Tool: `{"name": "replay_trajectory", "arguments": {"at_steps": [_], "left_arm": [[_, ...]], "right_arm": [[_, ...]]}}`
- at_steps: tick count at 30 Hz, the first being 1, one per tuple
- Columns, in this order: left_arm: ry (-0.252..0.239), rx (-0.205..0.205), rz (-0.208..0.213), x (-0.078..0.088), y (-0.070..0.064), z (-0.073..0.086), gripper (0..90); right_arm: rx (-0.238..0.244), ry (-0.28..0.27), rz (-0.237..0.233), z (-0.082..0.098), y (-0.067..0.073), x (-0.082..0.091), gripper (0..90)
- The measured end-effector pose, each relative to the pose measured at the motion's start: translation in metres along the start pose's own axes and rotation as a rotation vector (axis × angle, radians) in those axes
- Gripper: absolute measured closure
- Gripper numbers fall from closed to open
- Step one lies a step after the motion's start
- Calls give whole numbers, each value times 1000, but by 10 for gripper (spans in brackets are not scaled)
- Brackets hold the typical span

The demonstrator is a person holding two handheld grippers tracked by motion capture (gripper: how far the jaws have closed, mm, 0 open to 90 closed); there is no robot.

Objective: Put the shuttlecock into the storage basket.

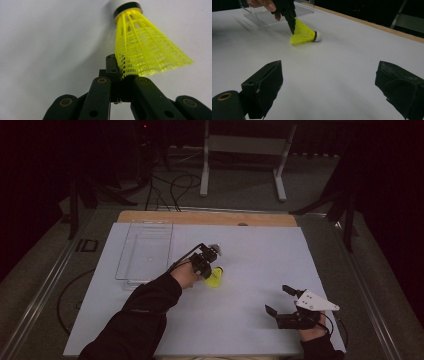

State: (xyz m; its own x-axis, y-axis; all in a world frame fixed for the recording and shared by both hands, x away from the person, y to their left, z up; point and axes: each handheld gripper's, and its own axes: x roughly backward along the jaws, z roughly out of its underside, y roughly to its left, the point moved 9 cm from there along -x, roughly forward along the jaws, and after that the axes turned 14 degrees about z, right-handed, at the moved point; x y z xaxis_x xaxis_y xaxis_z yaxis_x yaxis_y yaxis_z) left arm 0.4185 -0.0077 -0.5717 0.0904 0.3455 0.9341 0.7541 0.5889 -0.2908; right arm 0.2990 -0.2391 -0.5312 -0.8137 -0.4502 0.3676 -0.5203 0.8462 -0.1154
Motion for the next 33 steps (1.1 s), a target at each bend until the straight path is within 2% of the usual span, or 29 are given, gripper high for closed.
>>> {"name": "replay_trajectory", "arguments": {"at_steps": [10, 21, 27, 33], "left_arm": [[-11, -55, -2, 10, -4, -3, 900], [-7, -75, 28, 22, -13, -1, 900], [5, -87, 24, 29, -16, 2, 900], [-13, -76, 12, 45, -15, 6, 900]], "right_arm": [[4, 4, 2, 0, 0, 0, 79], [3, 7, 5, 0, 0, -1, 80], [2, 7, 6, 1, 0, -1, 79], [6, 11, 8, 1, 0, -1, 79]]}}
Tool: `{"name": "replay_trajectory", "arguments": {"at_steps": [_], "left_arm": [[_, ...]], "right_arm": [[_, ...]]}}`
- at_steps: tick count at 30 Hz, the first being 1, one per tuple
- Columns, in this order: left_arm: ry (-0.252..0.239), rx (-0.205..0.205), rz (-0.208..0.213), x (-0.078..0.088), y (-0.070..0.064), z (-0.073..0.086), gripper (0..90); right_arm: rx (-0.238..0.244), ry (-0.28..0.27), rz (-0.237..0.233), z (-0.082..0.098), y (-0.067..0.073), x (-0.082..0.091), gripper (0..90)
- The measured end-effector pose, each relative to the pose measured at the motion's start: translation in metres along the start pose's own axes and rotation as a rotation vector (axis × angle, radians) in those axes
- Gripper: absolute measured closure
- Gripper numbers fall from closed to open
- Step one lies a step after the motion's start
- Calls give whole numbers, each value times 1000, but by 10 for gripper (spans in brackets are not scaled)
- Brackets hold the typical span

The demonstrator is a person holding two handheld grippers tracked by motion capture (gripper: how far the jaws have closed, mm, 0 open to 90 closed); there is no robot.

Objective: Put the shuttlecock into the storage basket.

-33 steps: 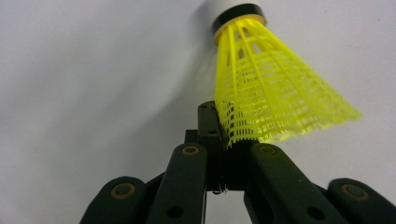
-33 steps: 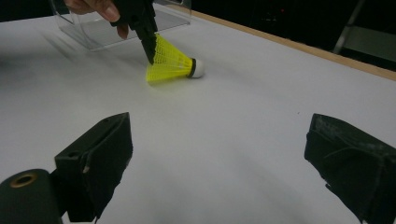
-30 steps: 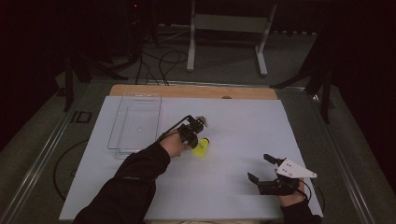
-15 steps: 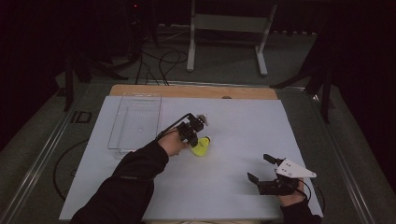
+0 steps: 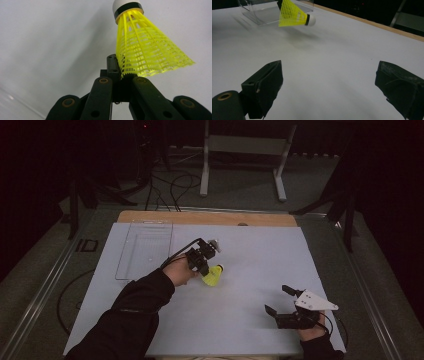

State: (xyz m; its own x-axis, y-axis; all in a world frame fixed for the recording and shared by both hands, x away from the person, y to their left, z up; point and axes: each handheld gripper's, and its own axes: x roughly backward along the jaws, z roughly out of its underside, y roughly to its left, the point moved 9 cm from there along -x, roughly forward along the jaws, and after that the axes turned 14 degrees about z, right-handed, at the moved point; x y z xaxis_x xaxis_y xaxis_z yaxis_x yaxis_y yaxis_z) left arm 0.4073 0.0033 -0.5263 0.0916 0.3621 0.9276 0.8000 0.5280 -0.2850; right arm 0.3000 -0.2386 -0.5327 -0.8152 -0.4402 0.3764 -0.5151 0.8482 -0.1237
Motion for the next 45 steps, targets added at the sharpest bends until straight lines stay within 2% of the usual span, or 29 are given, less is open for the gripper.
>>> {"name": "replay_trajectory", "arguments": {"at_steps": [14, 23, 24, 31, 45], "left_arm": [[-53, 21, -34, 38, 7, 6, 900], [-77, 33, -35, 50, 10, 10, 900], [-95, 45, -39, 60, 13, 15, 900], [-122, 61, -61, 81, 18, 25, 900], [-162, 89, -94, 104, 29, 39, 900]], "right_arm": [[-2, -2, -2, 0, 1, -1, 79], [-5, 1, -2, 0, 1, -1, 79], [-6, 1, -5, 0, 1, -1, 79], [-4, 1, -3, 0, 1, -1, 79], [-2, 1, 2, 0, 1, -1, 79]]}}
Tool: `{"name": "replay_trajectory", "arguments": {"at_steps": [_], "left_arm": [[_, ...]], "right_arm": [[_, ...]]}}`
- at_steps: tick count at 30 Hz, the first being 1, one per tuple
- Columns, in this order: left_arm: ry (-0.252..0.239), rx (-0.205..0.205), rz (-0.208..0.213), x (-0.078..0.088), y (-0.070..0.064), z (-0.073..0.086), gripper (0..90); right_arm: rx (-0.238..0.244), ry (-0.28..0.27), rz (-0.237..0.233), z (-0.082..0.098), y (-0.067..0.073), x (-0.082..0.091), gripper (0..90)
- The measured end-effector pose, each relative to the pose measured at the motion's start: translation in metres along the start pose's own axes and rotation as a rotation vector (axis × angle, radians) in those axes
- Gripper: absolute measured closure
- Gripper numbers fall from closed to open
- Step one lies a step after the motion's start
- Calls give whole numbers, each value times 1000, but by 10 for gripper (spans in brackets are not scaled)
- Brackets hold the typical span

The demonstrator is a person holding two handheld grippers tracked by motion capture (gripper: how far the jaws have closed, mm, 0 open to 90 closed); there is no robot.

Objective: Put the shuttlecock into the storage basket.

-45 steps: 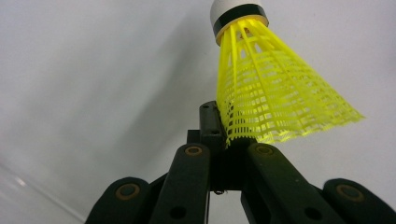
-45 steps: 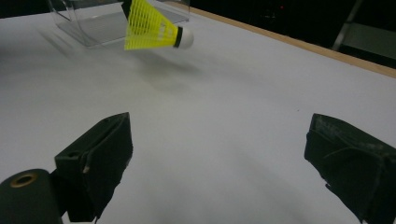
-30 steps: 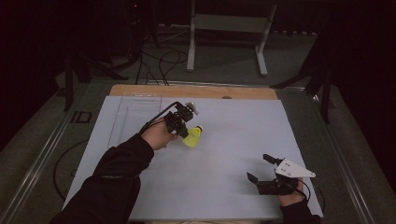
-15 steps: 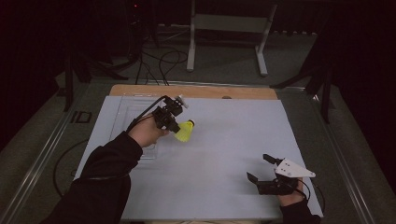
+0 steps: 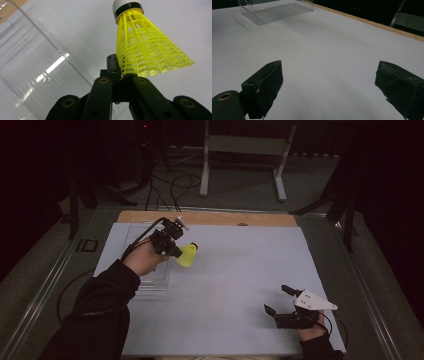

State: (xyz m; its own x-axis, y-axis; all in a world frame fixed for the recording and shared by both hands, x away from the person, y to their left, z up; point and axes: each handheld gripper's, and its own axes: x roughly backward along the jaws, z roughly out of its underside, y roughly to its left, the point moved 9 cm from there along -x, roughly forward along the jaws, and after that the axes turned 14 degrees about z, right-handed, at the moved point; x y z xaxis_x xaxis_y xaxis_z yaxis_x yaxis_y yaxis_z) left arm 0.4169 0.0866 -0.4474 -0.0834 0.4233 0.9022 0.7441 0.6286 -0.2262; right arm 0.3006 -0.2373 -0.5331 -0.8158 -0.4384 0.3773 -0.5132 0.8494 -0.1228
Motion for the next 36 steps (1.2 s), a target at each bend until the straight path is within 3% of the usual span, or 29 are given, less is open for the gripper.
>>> {"name": "replay_trajectory", "arguments": {"at_steps": [14, 20, 36], "left_arm": [[-49, 32, -24, 22, 15, 7, 900], [-88, 59, -48, 35, 28, 14, 900], [-107, 135, -77, 34, 52, 33, 900]], "right_arm": [[0, 1, 1, 0, 0, 0, 80], [1, 3, -1, 1, 0, 0, 79], [1, 8, -4, 1, 1, -1, 80]]}}
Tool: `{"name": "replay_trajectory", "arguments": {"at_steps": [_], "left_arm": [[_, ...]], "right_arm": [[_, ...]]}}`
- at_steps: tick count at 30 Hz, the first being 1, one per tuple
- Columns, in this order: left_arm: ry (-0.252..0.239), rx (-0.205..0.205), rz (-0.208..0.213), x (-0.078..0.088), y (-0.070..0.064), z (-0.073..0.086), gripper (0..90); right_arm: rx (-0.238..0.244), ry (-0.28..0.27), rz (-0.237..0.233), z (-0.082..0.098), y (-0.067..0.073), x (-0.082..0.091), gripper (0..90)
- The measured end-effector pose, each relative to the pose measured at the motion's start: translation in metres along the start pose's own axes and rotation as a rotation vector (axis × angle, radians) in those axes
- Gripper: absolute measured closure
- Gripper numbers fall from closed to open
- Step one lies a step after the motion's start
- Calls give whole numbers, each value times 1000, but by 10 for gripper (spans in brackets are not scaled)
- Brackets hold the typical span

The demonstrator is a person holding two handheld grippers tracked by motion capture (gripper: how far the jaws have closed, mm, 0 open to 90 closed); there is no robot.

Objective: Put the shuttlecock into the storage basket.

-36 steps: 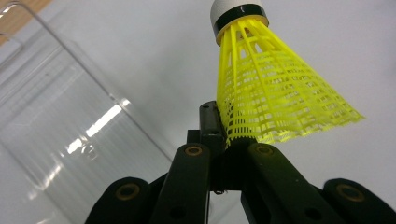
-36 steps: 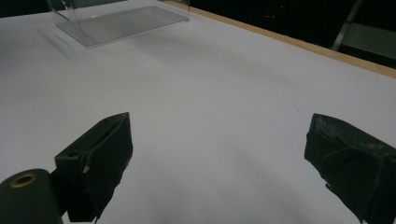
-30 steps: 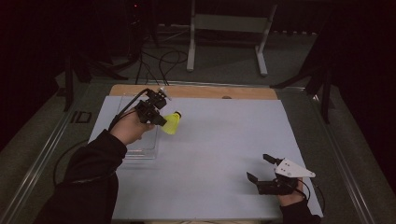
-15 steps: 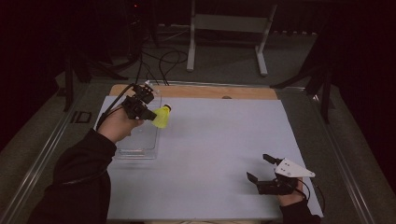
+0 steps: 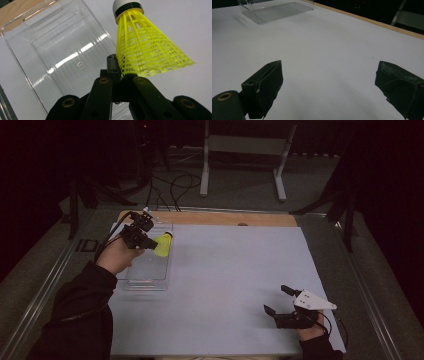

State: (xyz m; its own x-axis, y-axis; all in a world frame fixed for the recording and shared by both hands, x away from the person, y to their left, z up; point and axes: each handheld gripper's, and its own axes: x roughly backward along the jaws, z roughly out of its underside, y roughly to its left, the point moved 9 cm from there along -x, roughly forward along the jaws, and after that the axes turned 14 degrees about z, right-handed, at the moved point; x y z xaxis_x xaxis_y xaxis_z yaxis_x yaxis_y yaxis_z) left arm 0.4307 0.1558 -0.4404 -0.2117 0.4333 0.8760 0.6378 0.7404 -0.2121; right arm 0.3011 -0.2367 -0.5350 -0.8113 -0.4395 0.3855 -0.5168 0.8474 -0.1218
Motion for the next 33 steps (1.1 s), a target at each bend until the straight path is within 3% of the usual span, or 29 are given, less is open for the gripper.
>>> {"name": "replay_trajectory", "arguments": {"at_steps": [13, 20, 33], "left_arm": [[-5, 67, -24, -16, 21, 6, 900], [-5, 84, -5, -28, 26, 8, 900], [22, 95, -39, -47, 36, 14, 900]], "right_arm": [[-3, 6, 0, 1, 0, 0, 80], [-2, 6, 0, 1, 0, 0, 79], [-3, 7, -1, 2, 0, 0, 79]]}}
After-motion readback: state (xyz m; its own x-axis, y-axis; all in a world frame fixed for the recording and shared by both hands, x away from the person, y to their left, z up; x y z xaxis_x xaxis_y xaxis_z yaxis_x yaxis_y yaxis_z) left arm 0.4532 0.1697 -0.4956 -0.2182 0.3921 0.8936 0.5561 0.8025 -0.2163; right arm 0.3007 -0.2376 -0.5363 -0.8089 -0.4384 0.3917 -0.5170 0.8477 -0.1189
